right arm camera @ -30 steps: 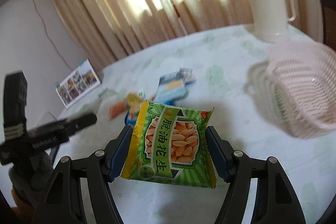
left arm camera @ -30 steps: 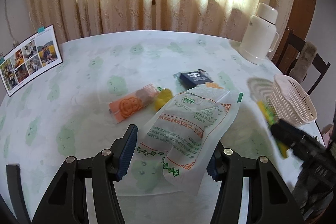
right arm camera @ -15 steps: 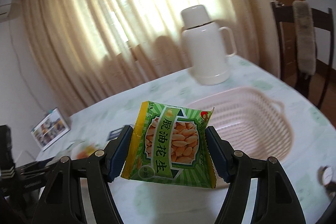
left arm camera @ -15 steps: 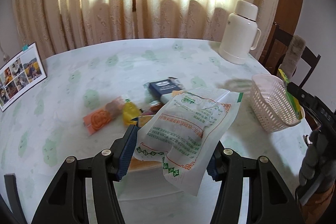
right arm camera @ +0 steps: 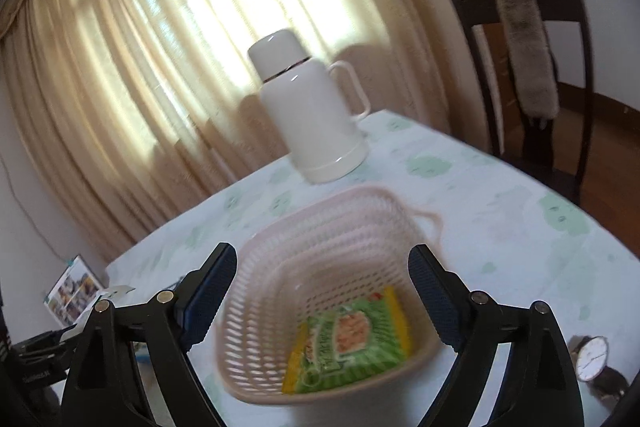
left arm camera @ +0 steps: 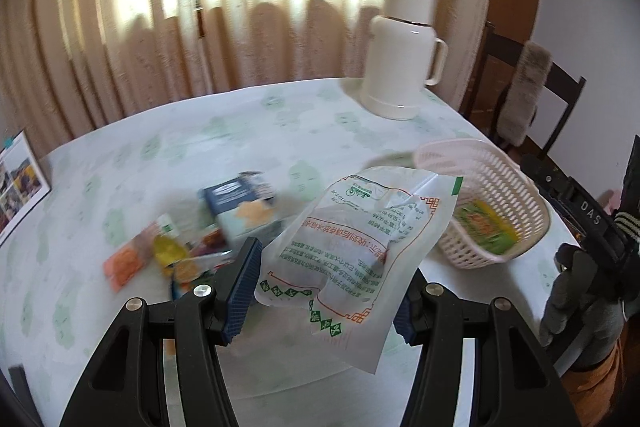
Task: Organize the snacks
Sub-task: 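Carry both bags to the pink basket and release them inside, then withdraw both open grippers from the basket back toward the snack pile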
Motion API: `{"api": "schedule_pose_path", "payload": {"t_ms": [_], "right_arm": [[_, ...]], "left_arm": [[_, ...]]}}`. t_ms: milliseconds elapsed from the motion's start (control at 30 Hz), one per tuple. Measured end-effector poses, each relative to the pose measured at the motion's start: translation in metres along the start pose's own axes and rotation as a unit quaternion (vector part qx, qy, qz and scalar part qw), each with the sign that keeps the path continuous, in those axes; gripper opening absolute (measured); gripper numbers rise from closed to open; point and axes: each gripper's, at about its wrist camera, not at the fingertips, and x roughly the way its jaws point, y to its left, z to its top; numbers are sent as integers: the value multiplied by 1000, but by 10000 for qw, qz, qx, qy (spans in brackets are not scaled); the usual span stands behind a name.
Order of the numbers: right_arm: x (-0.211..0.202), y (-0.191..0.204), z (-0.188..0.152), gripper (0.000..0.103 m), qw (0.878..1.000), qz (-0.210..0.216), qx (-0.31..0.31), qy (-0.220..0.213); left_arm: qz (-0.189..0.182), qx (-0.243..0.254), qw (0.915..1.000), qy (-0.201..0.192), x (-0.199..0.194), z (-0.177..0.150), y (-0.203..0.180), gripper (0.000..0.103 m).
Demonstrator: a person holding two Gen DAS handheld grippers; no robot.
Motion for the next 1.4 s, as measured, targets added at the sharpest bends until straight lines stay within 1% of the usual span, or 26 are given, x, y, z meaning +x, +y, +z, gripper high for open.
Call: {"api": "schedule_pose_path", "payload": {"t_ms": [133,267,467,600,667,700,767,800,833,1167,1400], "right_arm": [[-10,-10,-1,88,9992,-182,106,-334],[-17,-15,-3,88,9976,-344,210,-569],[-26,-24,-2,88,9952,-468,360,-786],[-29,-27,-1,88,9937,-573,433,-856],[-29,-30,0,88,9929,-701,463,-842],[-28,-32,0,88,9924,-758,484,-837],[-27,-37,2,88,9918,-810,555,-819],[-27,-38,2,88,9915,-836,584,-812],[-26,-40,2,88,9911,-876,600,-805],[-24,-37,1,88,9910,-962,479,-799],[-20,-32,-1,88,9912,-1056,295,-737]], "left_arm": [[-130,195,9997,20,11,13,-26,54],[-285,414,9987,60,25,25,-54,54],[-531,670,9961,196,52,40,-94,54],[-592,743,9951,255,65,43,-109,54],[-645,761,9945,304,71,43,-115,55],[-658,760,9944,332,73,44,-118,58],[-701,732,9941,387,78,44,-120,64],[-710,708,9941,412,80,44,-120,71],[-714,683,9942,417,81,44,-119,75],[-497,522,9971,255,70,43,-103,75],[-329,469,9981,217,64,39,-92,75]]}}
